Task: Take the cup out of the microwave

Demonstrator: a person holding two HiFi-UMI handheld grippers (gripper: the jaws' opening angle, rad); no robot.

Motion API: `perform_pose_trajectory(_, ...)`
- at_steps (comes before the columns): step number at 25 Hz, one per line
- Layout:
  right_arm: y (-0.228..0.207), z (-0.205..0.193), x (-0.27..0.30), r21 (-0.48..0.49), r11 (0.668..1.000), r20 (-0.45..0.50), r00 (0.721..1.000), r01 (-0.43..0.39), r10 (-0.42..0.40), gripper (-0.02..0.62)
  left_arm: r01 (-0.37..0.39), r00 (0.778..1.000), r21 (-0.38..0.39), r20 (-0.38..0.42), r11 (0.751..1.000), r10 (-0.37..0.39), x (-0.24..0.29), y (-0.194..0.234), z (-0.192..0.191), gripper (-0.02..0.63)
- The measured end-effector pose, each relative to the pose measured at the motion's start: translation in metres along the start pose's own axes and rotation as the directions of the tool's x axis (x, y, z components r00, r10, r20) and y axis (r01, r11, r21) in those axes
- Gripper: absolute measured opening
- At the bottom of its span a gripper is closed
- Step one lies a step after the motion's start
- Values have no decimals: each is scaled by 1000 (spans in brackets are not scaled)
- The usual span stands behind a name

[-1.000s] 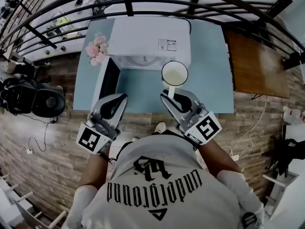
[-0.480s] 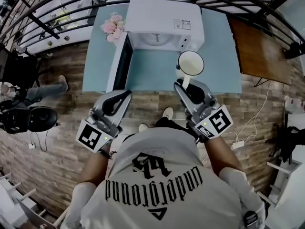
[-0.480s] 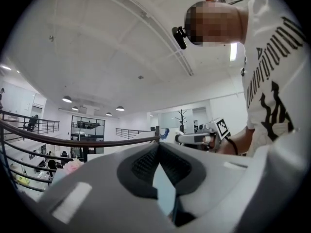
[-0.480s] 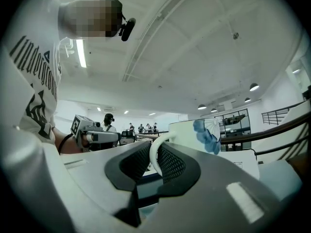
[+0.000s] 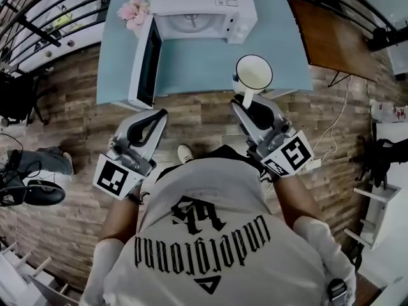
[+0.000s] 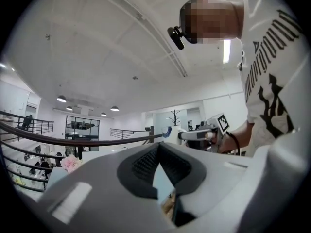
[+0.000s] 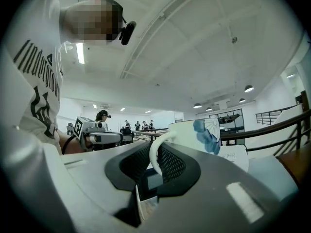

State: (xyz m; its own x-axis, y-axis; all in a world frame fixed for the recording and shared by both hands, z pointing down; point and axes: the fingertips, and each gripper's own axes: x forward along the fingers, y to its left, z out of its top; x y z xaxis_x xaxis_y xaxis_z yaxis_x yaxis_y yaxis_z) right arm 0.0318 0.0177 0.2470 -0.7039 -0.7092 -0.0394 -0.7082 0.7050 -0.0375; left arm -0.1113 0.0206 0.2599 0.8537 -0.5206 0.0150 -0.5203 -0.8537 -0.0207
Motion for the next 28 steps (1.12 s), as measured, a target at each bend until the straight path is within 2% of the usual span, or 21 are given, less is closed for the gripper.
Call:
perform_pose_trajectory(12,-2,-4,-98,5,996,-22,996,-85,85,47,-55,997,-12,56,998,55,43,-91,11,51)
perform_pose_trajectory(16,-3,-8,-136,19,994,-27,994,-107,107,48,-73,994,31,87,997,70,56,-124,12,51)
perform_pose_trajectory(20,0,-10,-169,30,992,-22,992,-126,127,48,-59,997,-16,57,998,60,68,-165,9,51)
perform_pose_trajectory(28,9,-15,-211,46,985,-15,986,-165,166,48,-103,993,-16,48,995,104,71,-210,6,51)
